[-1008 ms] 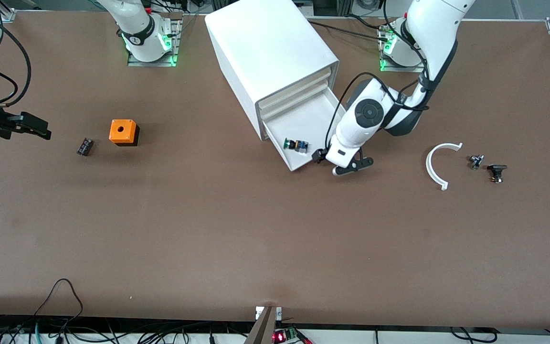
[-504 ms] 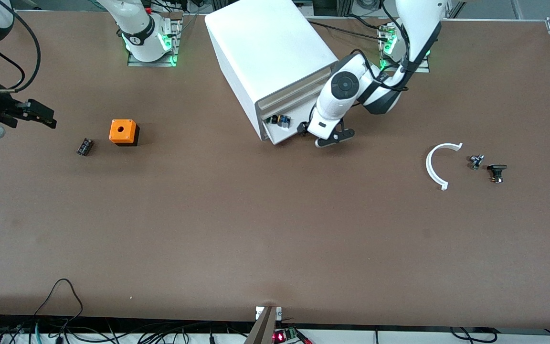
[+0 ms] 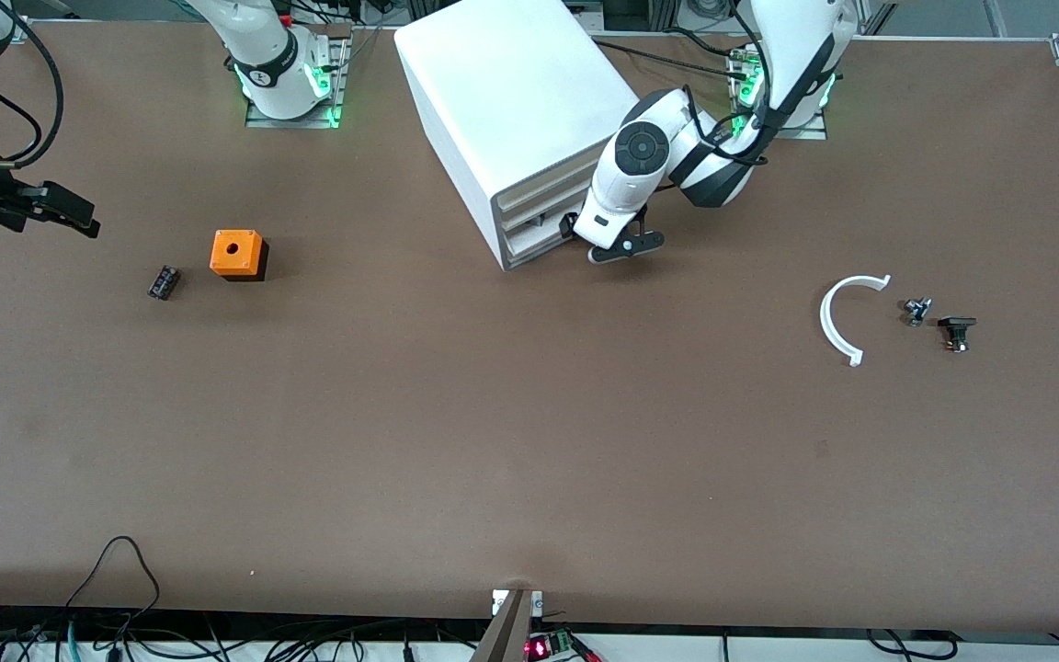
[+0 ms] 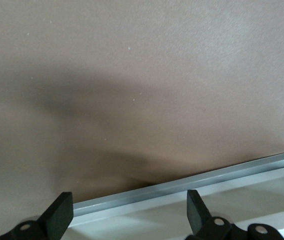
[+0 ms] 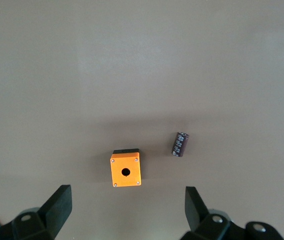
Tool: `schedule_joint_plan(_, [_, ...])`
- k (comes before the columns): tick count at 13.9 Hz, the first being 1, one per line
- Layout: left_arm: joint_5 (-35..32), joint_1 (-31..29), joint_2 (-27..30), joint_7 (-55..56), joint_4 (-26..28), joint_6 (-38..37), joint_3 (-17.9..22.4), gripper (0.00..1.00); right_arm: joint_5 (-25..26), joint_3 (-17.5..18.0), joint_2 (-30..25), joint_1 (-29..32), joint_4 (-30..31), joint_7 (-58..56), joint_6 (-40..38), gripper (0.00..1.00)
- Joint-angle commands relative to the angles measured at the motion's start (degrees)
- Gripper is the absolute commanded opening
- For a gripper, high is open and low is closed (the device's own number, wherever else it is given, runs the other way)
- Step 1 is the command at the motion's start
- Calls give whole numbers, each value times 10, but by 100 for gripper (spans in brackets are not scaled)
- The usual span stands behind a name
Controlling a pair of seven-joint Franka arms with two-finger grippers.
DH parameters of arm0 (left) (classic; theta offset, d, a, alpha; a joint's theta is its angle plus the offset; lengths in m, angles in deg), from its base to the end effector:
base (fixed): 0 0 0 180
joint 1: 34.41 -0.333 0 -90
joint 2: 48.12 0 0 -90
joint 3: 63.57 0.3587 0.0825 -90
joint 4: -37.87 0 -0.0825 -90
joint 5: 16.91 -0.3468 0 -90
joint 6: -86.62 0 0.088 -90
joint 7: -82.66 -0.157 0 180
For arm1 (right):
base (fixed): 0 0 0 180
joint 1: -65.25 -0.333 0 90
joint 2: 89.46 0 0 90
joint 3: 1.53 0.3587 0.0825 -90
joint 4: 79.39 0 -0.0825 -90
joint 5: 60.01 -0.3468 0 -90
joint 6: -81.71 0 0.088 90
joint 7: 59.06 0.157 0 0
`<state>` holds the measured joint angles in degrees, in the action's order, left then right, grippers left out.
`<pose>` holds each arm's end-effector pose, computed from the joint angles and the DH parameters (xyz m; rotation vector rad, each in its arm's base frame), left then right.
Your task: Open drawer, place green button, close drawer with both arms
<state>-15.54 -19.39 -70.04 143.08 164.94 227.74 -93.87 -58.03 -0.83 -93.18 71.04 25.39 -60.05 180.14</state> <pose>0.3723 -0.3787 0.2400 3.0337 0.4685 -0.3332 0.4936 -0.0487 0.5499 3.1067 -0.1022 -0.0741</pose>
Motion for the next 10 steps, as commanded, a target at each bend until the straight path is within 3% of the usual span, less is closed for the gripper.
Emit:
schedule_joint_plan(1, [6,-3,25,-6,13,-20,-6,100,-11,4,-16,0,12,4,2,100])
schedule_joint_plan(6, [-1,-38,100,-8,4,-18,8,100,-11,1,-16,0,10,4,0,100])
schedule_joint_plan(10, [-2,-50,124,-8,-52,-13,133,100,-11,4,-14,0,5,9,-3,100])
